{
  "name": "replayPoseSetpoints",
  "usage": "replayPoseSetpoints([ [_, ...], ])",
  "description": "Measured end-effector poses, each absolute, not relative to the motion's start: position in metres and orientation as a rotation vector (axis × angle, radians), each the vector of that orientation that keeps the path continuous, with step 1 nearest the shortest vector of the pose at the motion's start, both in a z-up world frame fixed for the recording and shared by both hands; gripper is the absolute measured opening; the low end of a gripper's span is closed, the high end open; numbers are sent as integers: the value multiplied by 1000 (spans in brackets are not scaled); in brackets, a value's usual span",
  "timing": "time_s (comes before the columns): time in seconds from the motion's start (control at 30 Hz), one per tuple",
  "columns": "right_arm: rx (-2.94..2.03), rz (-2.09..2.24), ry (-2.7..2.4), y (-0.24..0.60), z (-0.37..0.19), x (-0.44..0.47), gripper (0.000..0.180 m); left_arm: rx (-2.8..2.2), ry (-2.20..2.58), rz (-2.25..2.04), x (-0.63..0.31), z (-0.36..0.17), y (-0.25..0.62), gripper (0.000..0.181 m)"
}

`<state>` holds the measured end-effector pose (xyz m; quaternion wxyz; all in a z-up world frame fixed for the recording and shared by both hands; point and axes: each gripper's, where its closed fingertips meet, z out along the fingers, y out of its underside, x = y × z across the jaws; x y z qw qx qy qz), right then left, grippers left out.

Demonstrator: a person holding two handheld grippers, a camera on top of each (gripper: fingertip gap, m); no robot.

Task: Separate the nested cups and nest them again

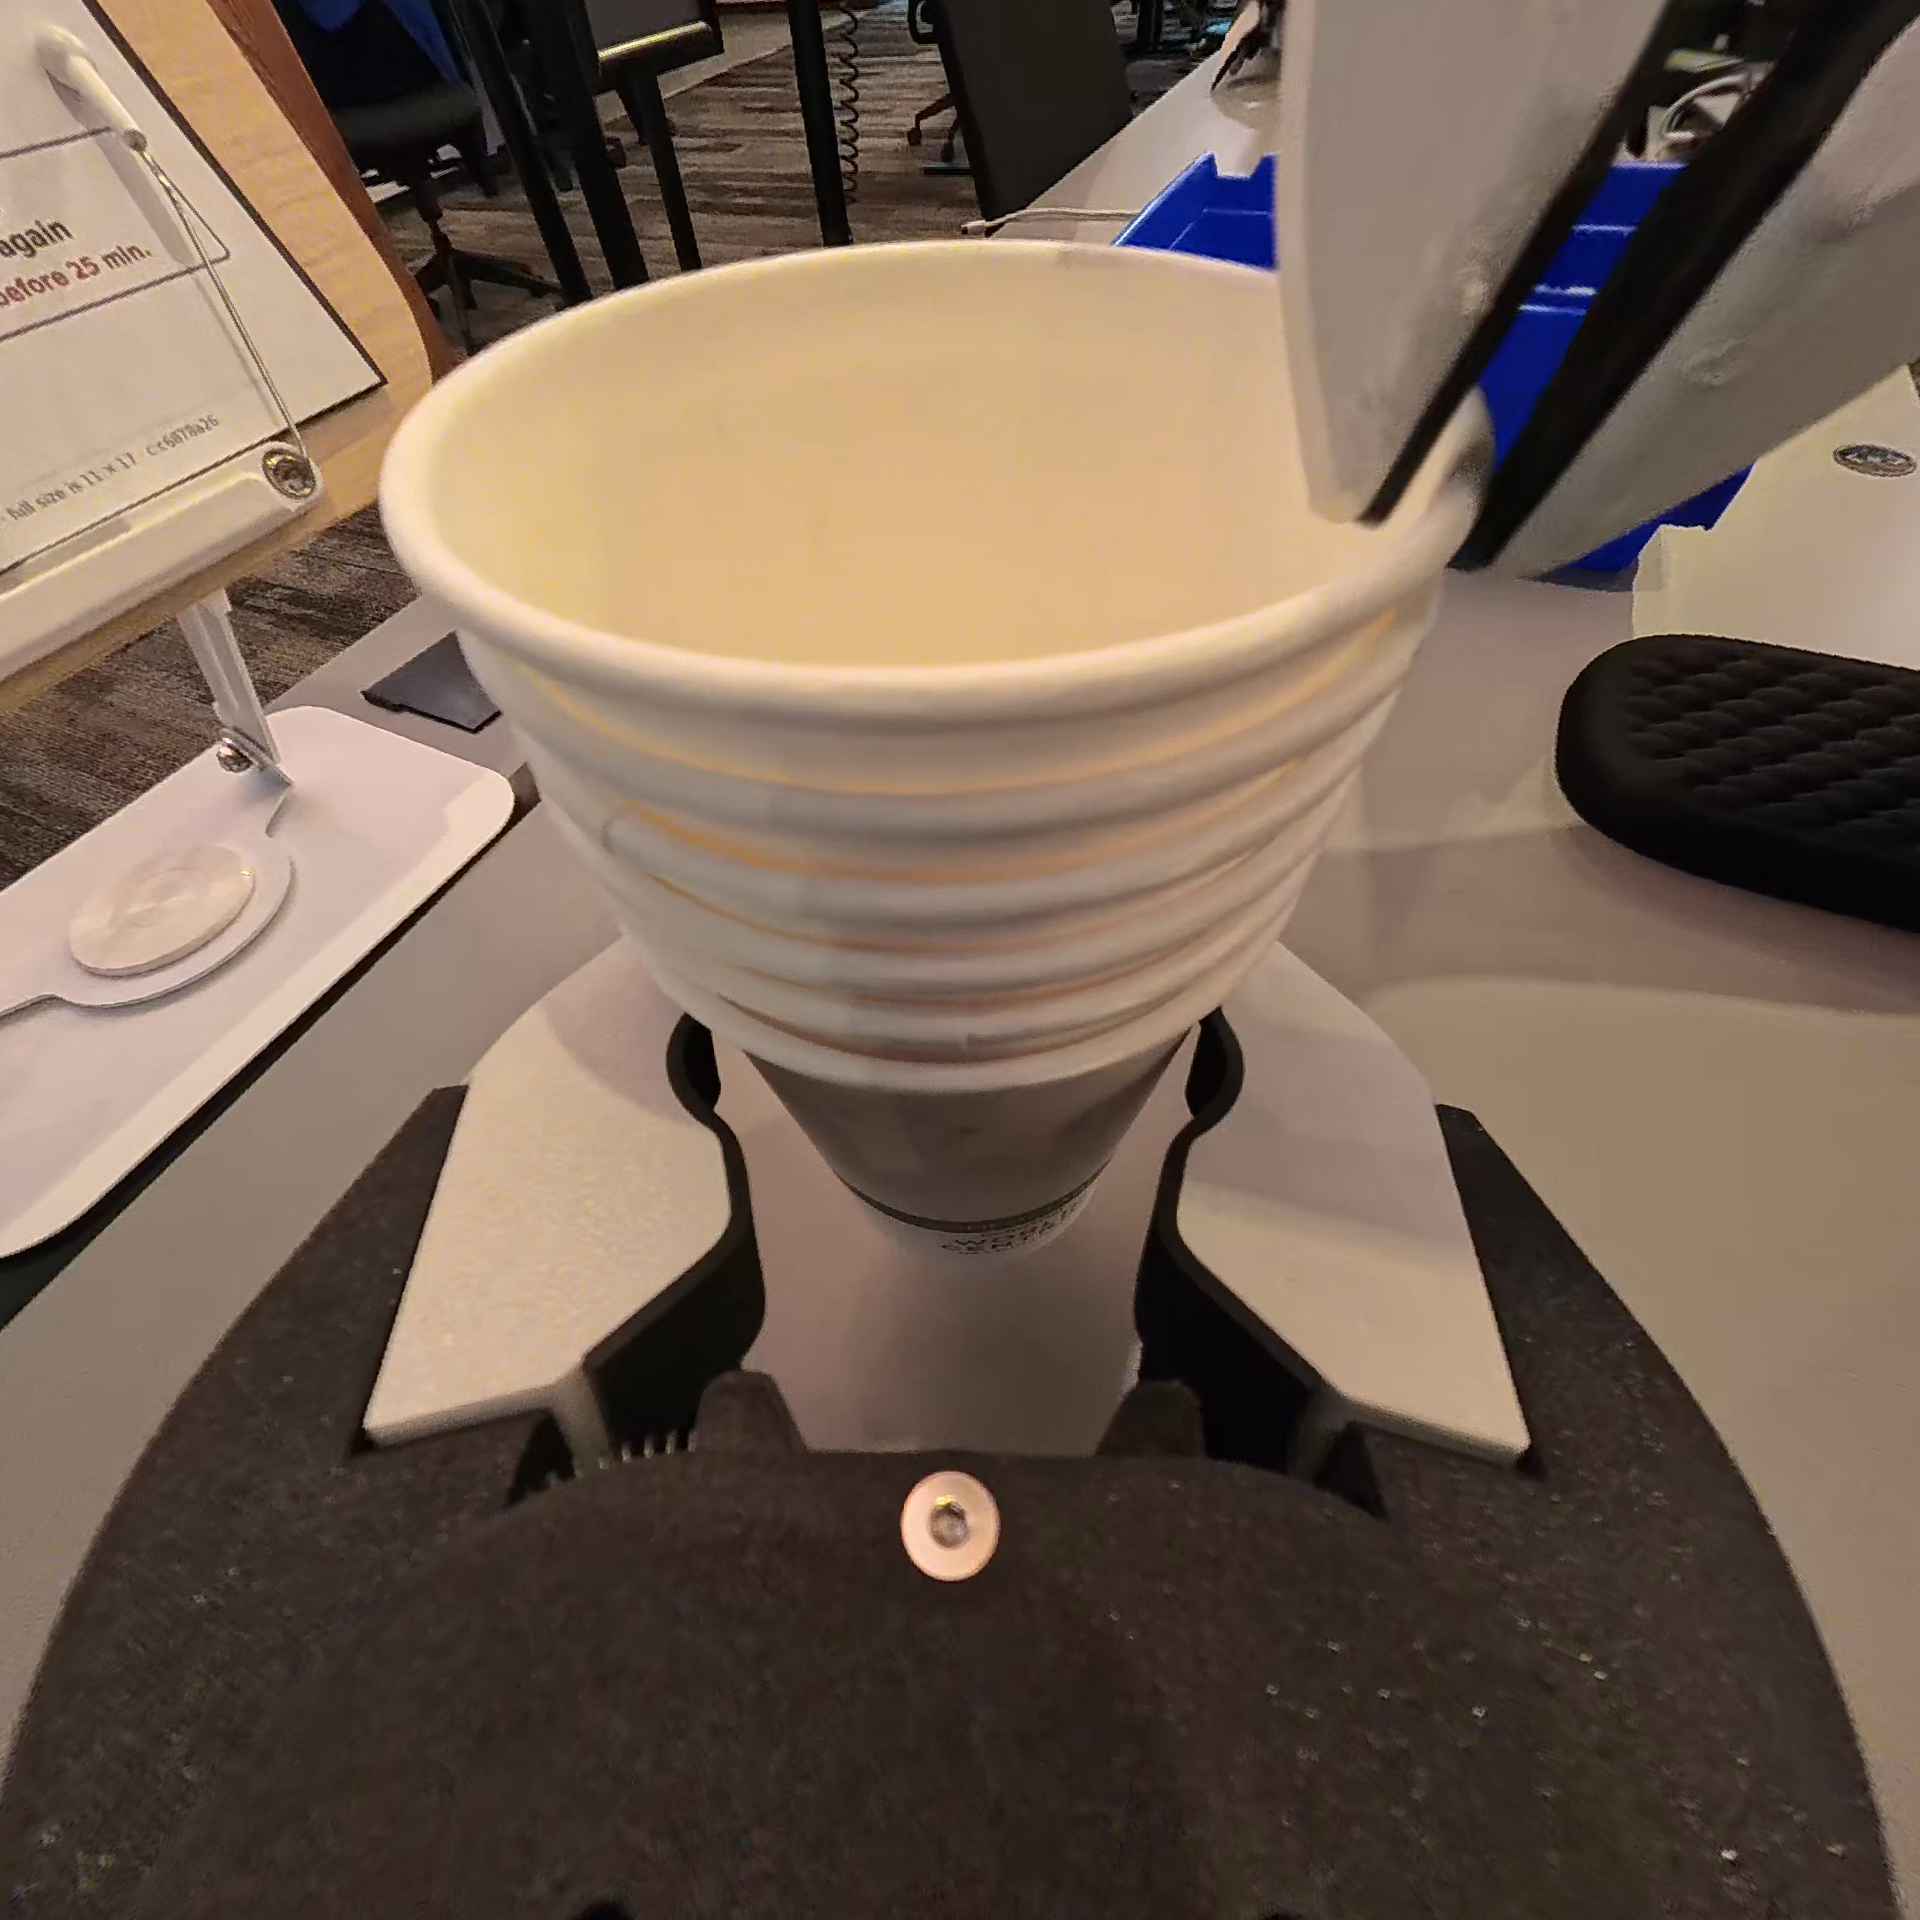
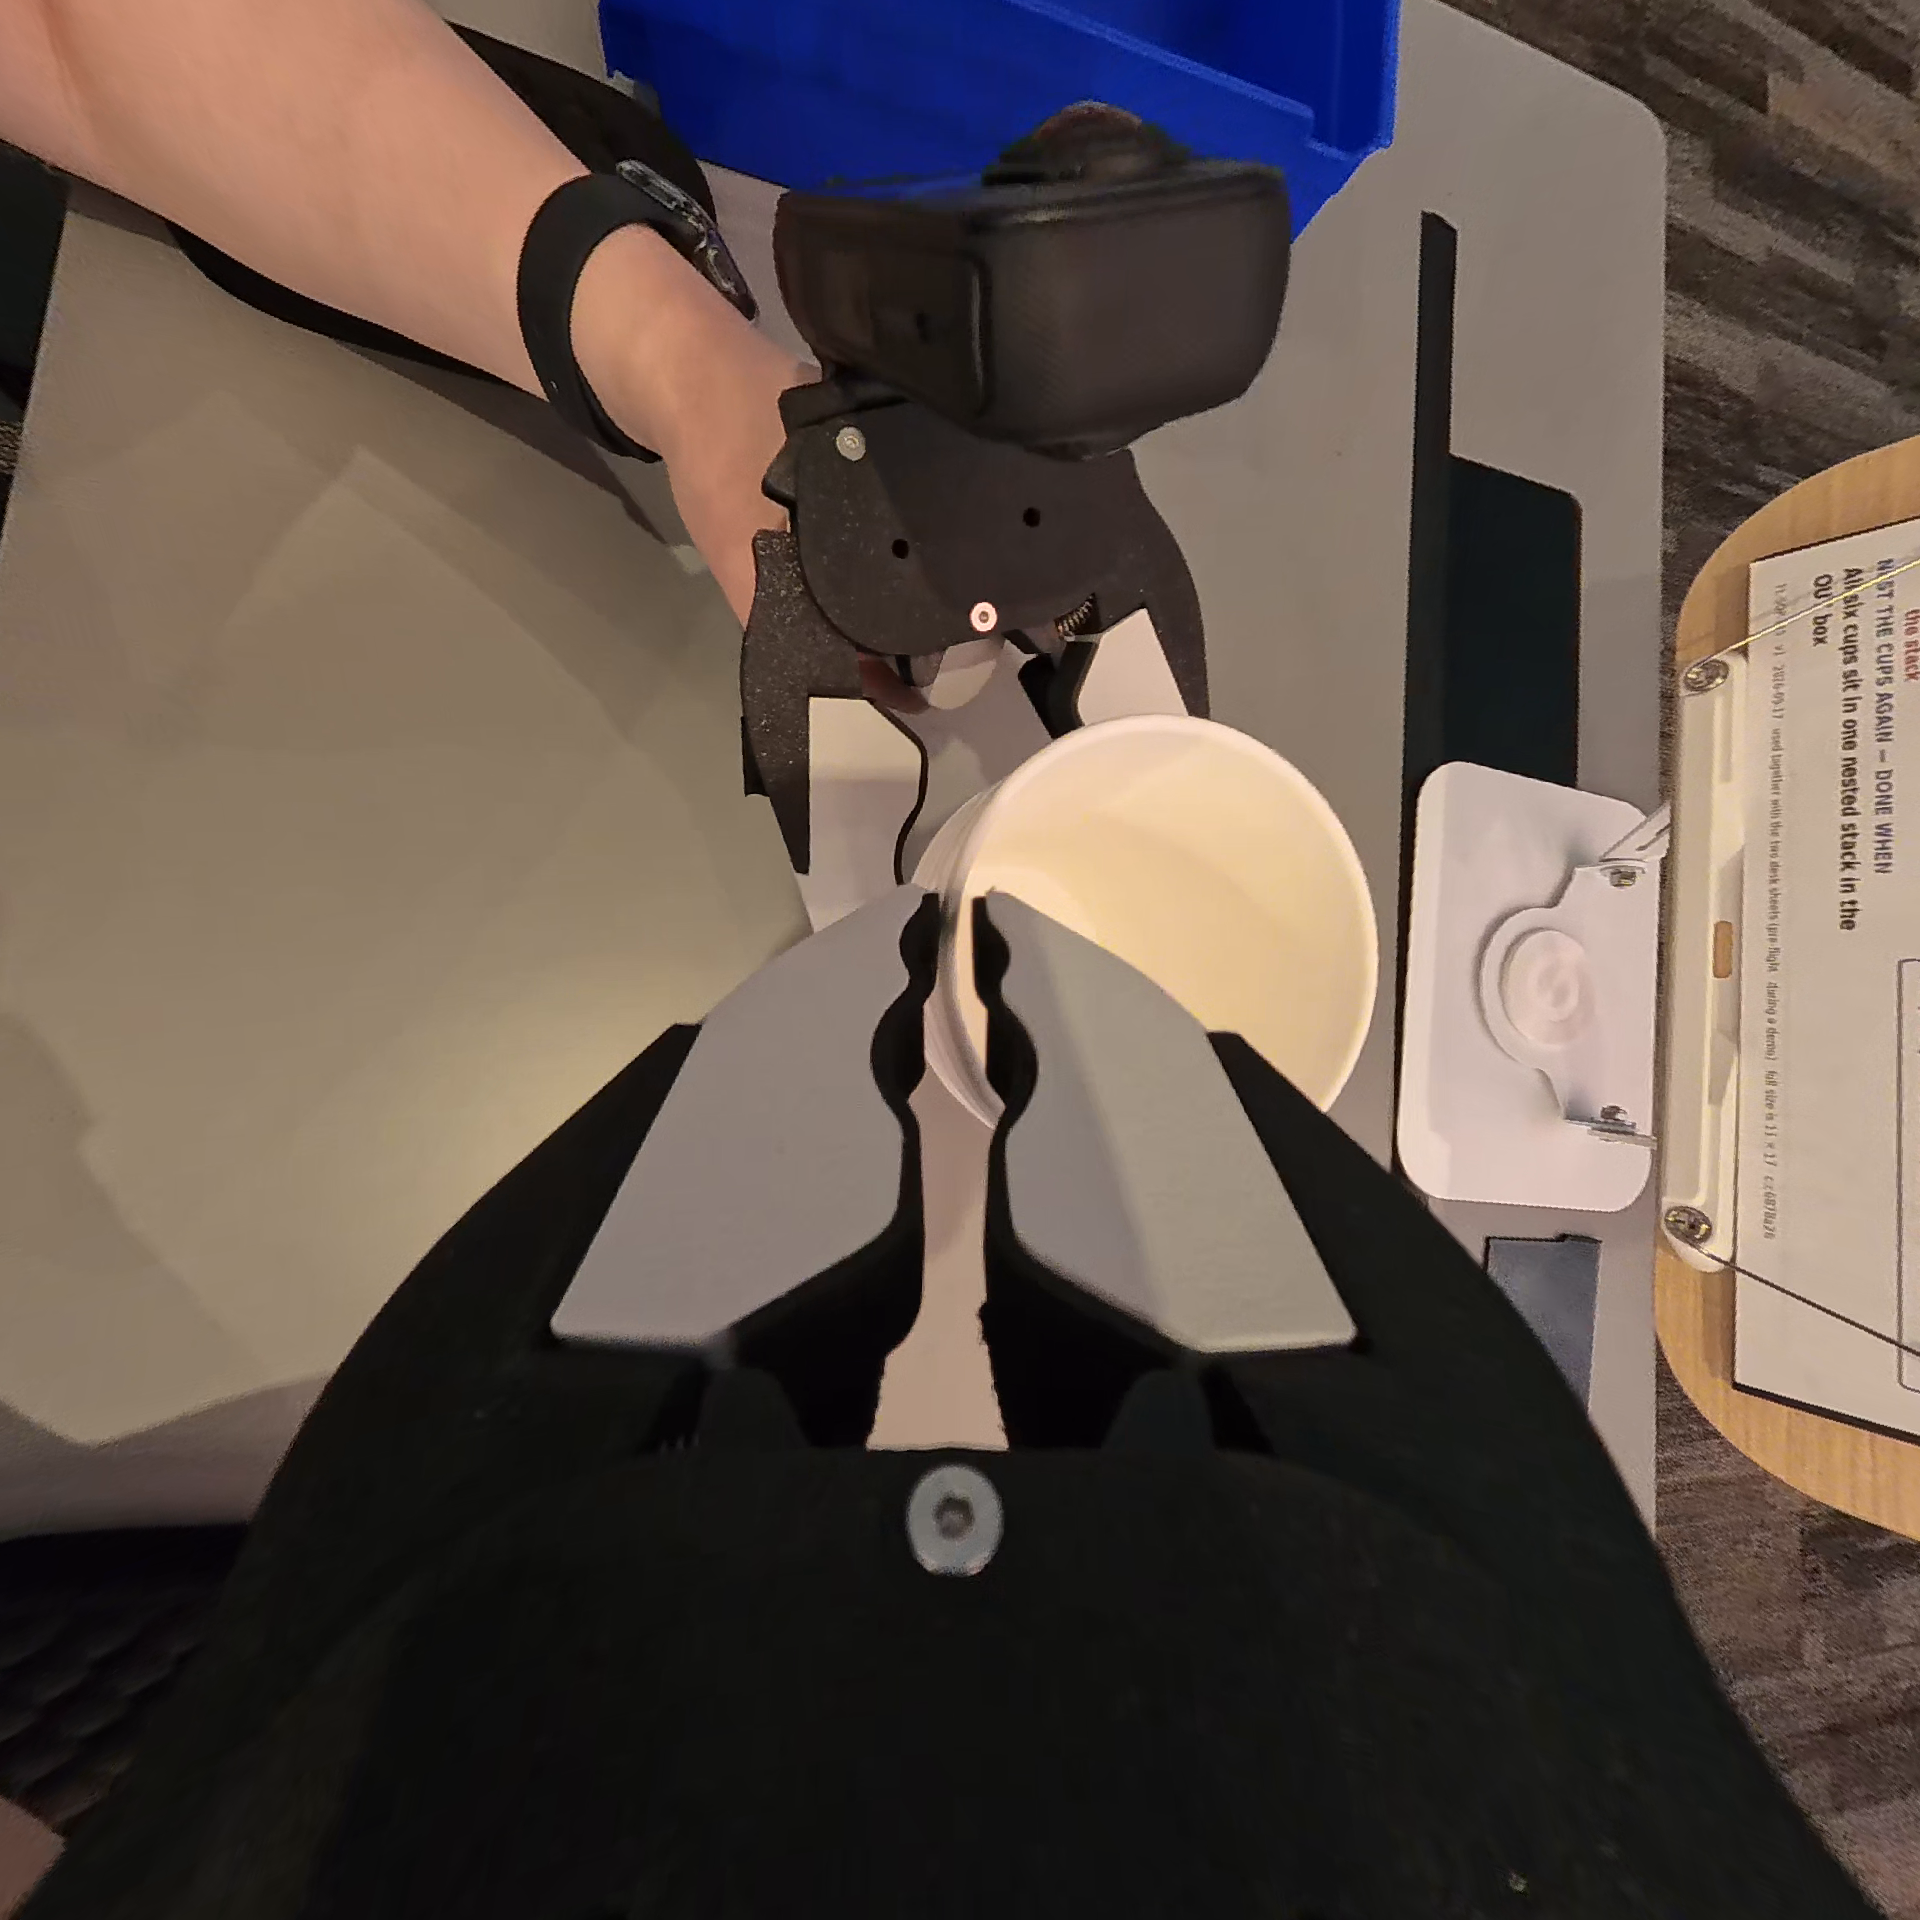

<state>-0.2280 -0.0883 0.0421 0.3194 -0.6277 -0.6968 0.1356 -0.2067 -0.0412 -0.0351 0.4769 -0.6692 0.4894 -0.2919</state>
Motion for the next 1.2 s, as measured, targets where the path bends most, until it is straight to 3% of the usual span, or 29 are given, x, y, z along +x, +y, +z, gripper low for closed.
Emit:
replayPoseSetpoints([
  [0.7,-1631,398,-1800,-93,59,-226,2,-1628,1196,-711,-207,-31,-42,90],
  [1.2,-1527,365,-1603,-109,155,-180,2,-1635,1219,-711,-203,-39,-46,89],
])
